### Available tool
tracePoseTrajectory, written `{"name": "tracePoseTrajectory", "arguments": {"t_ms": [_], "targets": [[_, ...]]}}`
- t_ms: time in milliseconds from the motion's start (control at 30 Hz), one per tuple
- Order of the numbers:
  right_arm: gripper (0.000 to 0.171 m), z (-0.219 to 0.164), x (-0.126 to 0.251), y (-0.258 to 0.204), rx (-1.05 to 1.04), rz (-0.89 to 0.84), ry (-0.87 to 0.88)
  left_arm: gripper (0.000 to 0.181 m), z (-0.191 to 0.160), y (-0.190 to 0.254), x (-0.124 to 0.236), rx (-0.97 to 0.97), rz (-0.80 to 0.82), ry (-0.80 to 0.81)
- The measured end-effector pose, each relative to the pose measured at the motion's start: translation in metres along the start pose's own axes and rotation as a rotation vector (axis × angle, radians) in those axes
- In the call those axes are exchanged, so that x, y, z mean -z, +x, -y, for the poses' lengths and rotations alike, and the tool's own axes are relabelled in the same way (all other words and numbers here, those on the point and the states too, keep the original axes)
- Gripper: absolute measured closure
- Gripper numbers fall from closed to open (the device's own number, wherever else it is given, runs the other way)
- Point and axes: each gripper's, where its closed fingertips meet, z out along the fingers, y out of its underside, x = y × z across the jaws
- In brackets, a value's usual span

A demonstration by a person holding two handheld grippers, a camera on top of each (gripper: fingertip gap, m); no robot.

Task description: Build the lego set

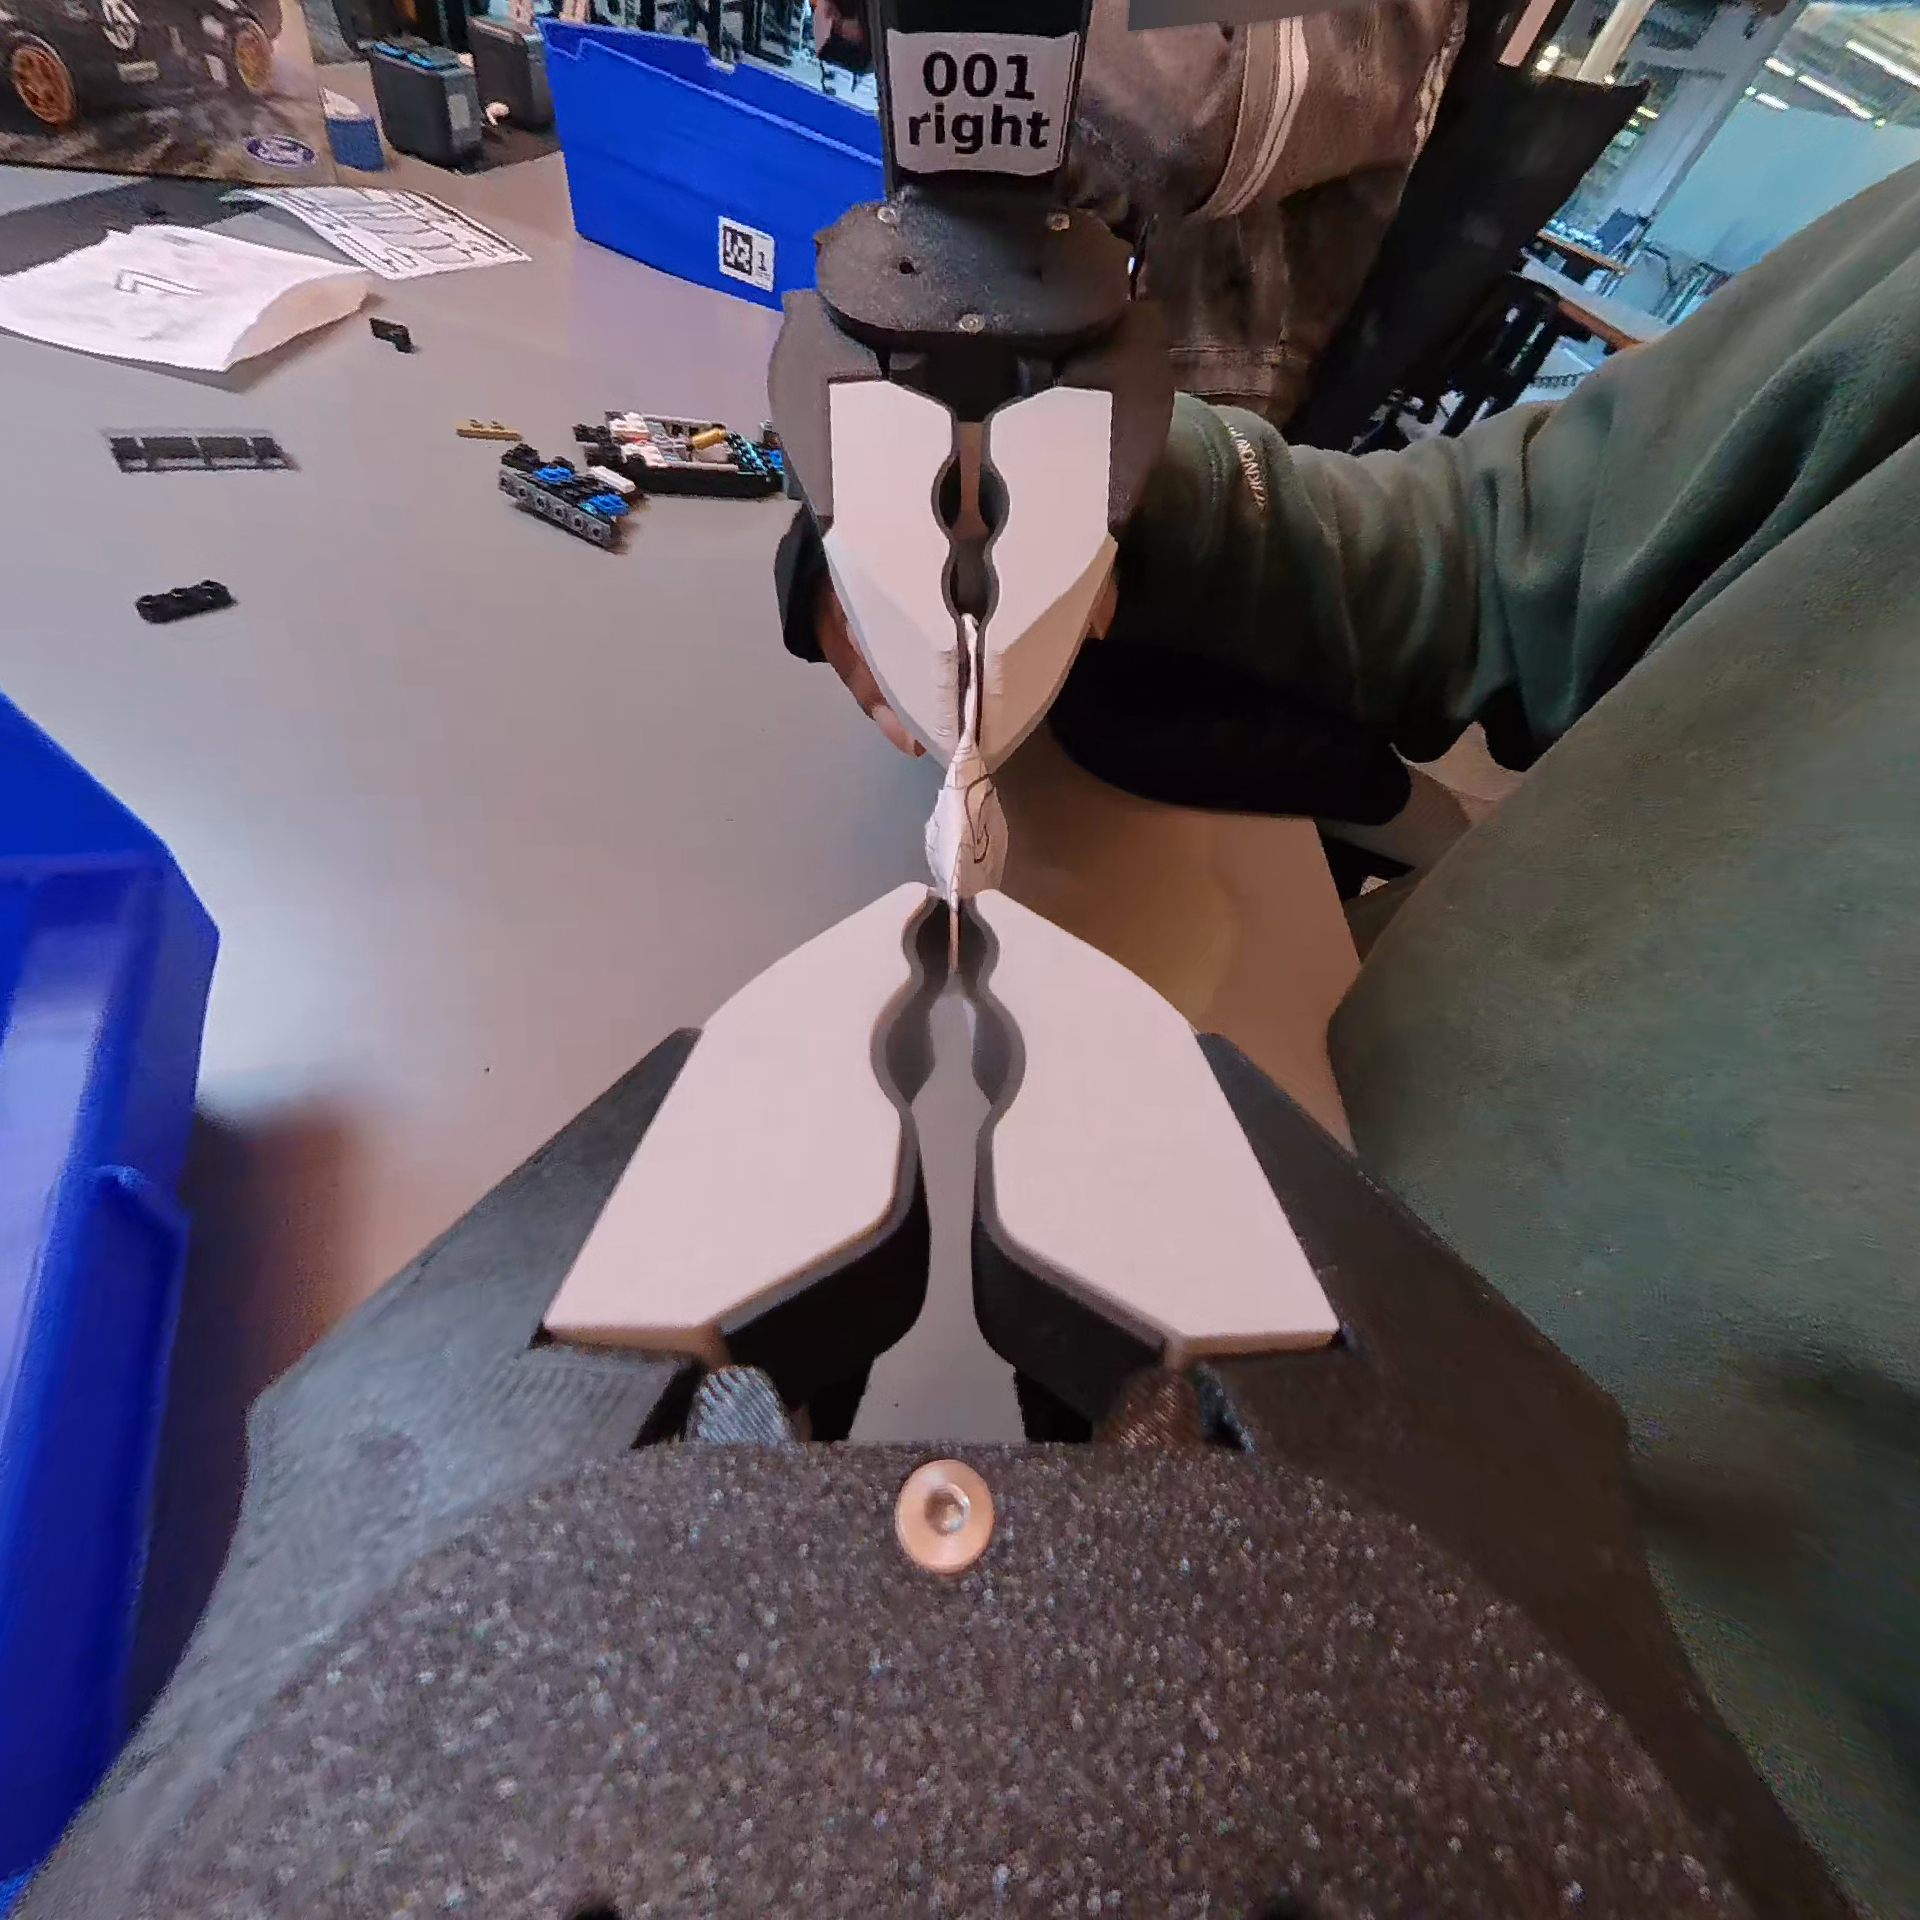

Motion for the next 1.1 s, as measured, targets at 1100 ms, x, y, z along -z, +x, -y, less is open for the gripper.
{"name": "tracePoseTrajectory", "arguments": {"t_ms": [1100], "targets": [[0.167,-0.01,0.064,0.178,-0.48,-0.413,-0.075,0.181,0.017,-0.047,0.02,-0.043,0.344,0.119]]}}
